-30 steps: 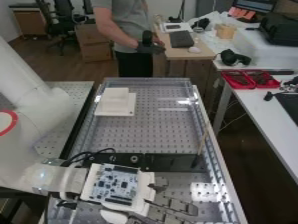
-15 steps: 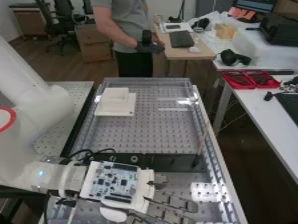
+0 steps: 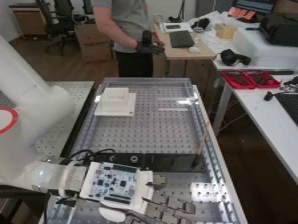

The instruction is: Grab the paper clip and place it in the clear container

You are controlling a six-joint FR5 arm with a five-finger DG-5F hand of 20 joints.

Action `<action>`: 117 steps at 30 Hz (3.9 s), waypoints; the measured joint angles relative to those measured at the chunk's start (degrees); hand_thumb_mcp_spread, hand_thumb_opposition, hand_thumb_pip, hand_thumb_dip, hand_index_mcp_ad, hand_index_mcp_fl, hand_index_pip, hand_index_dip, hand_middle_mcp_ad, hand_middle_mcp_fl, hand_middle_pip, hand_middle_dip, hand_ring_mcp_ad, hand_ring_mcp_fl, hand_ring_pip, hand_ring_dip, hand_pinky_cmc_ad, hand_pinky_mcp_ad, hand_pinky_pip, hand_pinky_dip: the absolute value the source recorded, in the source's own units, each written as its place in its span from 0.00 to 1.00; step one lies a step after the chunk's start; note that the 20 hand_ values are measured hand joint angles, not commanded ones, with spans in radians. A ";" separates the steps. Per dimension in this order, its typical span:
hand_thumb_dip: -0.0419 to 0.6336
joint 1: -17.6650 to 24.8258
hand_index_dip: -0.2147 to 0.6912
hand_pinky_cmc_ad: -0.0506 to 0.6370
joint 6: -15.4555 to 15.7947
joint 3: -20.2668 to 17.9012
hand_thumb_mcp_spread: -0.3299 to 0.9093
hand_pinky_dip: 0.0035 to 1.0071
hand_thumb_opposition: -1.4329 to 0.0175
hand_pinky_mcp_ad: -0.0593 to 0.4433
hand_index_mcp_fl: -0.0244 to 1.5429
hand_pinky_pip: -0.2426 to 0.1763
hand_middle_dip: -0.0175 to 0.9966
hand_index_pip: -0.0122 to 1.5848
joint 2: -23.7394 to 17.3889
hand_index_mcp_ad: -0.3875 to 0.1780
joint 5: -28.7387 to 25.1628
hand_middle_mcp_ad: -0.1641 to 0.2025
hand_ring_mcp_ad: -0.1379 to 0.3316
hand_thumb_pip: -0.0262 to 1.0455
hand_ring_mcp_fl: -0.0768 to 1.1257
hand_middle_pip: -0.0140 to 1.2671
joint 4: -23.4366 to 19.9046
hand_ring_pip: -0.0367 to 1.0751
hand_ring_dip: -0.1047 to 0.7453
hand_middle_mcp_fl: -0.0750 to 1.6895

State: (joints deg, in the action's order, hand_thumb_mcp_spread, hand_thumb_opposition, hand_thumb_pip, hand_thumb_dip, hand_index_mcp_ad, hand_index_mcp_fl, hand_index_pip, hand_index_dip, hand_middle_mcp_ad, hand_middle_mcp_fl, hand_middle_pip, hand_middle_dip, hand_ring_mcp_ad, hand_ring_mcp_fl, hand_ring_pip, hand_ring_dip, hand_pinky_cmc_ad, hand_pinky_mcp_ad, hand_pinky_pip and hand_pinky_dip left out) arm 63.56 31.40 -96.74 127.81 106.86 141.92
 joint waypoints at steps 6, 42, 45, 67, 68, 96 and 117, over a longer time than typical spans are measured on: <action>0.44 0.08 0.25 0.53 -0.06 0.16 0.59 0.36 0.45 0.65 0.15 0.36 0.19 0.97 0.10 0.29 -0.32 0.70 0.56 0.72 0.07 0.11 0.12 0.12 0.23 0.05; 0.42 -0.09 0.25 0.53 -0.21 -0.61 0.60 0.38 0.45 0.64 0.14 0.36 0.19 0.98 -0.14 0.29 0.06 0.70 0.54 0.71 0.06 0.11 -1.59 0.14 0.23 0.05; 0.42 -0.10 0.25 0.53 -0.22 -0.58 0.60 0.38 0.45 0.65 0.14 0.37 0.19 0.98 -0.14 0.29 0.10 0.70 0.54 0.71 0.06 0.11 -1.53 0.14 0.23 0.05; 0.42 0.00 0.25 0.53 -0.29 -0.68 0.60 0.38 0.45 0.64 0.14 0.36 0.19 0.98 -0.16 0.29 0.15 0.70 0.54 0.71 0.06 0.11 -1.69 0.14 0.23 0.05; 0.42 -0.01 0.25 0.53 -0.29 -0.71 0.60 0.38 0.45 0.64 0.14 0.36 0.19 0.98 -0.19 0.29 0.13 0.70 0.54 0.71 0.06 0.11 -1.69 0.14 0.23 0.05; 0.42 0.38 0.25 0.53 -0.38 -2.32 0.60 0.38 0.45 0.65 0.13 0.36 0.19 0.98 -0.73 0.30 -0.65 0.70 0.54 0.71 0.06 0.11 -3.25 0.14 0.21 0.05; 0.42 0.56 0.25 0.53 0.40 -1.11 0.60 0.38 0.45 0.65 0.13 0.36 0.19 0.98 0.74 0.30 -1.21 0.62 0.54 0.71 0.06 0.11 -2.33 0.14 0.21 0.04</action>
State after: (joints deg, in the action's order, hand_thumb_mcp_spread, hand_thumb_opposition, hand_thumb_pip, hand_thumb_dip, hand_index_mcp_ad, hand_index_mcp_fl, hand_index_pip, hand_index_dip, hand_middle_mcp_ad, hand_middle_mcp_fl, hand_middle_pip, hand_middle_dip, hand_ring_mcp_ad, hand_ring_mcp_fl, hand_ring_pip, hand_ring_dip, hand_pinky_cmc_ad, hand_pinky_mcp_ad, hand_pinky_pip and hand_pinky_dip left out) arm 64.12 31.80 -97.86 128.55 105.66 139.59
